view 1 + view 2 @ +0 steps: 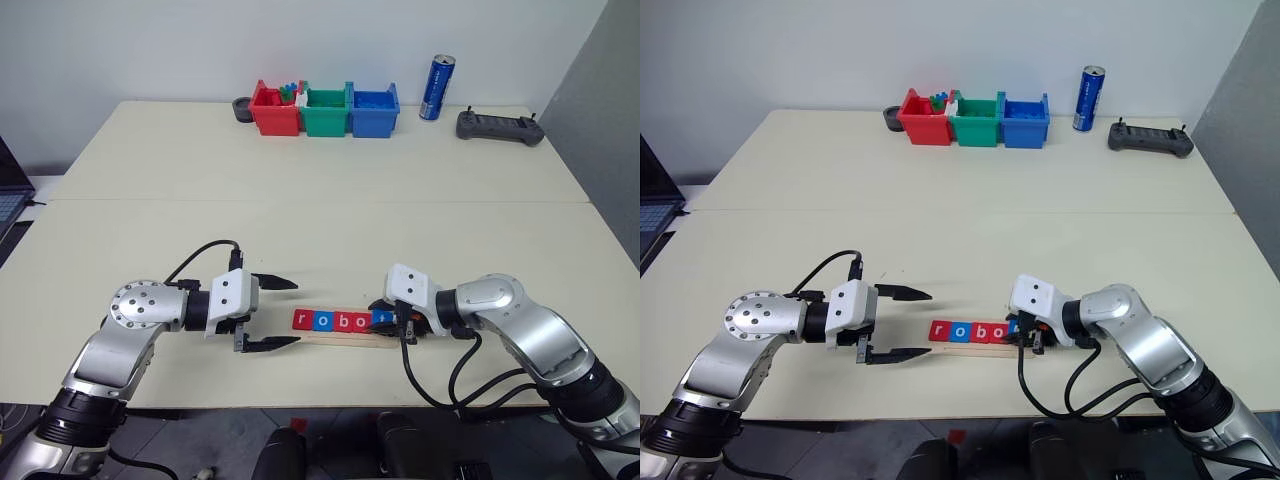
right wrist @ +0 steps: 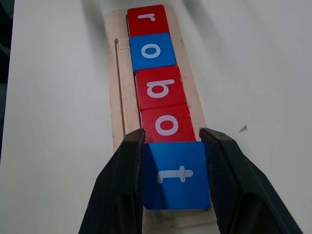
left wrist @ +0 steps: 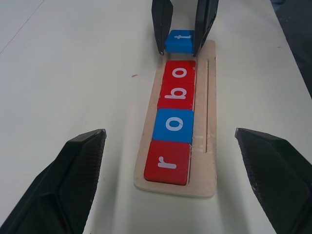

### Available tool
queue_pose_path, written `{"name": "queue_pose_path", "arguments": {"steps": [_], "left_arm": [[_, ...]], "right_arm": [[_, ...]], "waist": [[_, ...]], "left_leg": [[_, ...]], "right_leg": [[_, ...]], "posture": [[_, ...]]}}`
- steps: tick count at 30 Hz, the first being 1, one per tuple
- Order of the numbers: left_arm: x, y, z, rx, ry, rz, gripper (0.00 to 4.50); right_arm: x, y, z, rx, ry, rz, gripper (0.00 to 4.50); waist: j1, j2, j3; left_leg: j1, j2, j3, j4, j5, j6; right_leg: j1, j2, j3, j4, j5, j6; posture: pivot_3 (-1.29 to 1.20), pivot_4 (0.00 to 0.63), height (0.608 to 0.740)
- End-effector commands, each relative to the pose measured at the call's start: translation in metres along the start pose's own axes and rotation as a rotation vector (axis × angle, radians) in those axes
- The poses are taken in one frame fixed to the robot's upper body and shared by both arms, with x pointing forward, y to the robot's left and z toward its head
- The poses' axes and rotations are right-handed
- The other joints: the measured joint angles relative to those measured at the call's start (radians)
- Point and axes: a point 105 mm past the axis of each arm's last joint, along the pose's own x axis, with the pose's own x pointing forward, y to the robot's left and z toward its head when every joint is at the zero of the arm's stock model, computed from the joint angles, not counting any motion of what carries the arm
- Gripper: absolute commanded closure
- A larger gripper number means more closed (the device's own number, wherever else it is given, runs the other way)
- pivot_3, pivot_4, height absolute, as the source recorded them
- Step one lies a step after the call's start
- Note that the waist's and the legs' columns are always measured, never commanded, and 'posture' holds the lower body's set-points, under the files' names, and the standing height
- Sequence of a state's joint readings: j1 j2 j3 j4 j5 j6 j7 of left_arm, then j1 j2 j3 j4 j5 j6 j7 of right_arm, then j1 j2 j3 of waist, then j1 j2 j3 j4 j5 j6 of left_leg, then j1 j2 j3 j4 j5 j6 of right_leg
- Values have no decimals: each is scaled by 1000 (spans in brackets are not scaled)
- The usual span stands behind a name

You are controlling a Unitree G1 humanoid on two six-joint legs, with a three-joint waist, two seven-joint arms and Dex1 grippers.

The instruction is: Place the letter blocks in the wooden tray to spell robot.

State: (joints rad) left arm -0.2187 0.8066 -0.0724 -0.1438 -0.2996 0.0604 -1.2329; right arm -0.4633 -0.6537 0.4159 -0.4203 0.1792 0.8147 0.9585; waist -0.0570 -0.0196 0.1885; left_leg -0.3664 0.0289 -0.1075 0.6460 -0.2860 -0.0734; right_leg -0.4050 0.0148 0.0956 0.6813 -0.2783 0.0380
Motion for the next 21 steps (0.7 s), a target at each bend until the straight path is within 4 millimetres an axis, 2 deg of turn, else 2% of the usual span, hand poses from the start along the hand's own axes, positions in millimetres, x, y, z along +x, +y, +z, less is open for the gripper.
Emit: {"name": "queue_pose_path", "arguments": {"steps": [1, 6, 11, 15, 16, 18, 21], "left_arm": [[-3, 3, 8, 33, -8, 14, 0], [-3, 3, 6, 31, -7, 16, 0], [-4, 2, 4, 30, -6, 15, 0], [-4, 2, 4, 31, -5, 14, 0], [-4, 2, 4, 31, -6, 15, 0], [-4, 2, 5, 31, -5, 16, 0], [-4, 2, 4, 30, -4, 17, 0]], "right_arm": [[-2, -1, 10, -38, -17, 2, 3126], [-1, -1, 6, -45, 4, 6, 3126], [-1, -2, 8, -55, -1, 0, 1485], [-8, -3, 19, -53, -33, -18, 203], [-11, -2, 23, -49, -45, -21, 49], [-18, 0, 26, -40, -55, -30, 49], [-27, 6, 19, -29, -36, -35, 49]], "waist": [[0, 0, 0], [0, 0, 0], [0, 0, 0], [0, 0, 0], [0, 0, 0], [0, 0, 0], [1, 0, 0]], "left_leg": [[0, 0, 0, 0, 0, 0], [0, 0, 0, 0, 0, 0], [0, 0, 0, 0, 0, 0], [0, 0, 0, 0, 0, 0], [0, 0, 0, 0, 0, 0], [0, 0, 0, 0, 0, 0], [0, 0, 0, 0, 0, 0]], "right_leg": [[0, 0, 0, 0, 0, 0], [0, 0, 0, 0, 0, 0], [0, 0, 0, 0, 0, 0], [0, 0, 0, 0, 0, 0], [0, 0, 0, 0, 0, 0], [0, 0, 0, 0, 0, 0], [0, 0, 0, 0, 0, 0]], "posture": [[0, 150, 740], [0, 150, 740], [0, 150, 740], [0, 150, 740], [0, 150, 740], [0, 150, 740], [0, 150, 740]]}}
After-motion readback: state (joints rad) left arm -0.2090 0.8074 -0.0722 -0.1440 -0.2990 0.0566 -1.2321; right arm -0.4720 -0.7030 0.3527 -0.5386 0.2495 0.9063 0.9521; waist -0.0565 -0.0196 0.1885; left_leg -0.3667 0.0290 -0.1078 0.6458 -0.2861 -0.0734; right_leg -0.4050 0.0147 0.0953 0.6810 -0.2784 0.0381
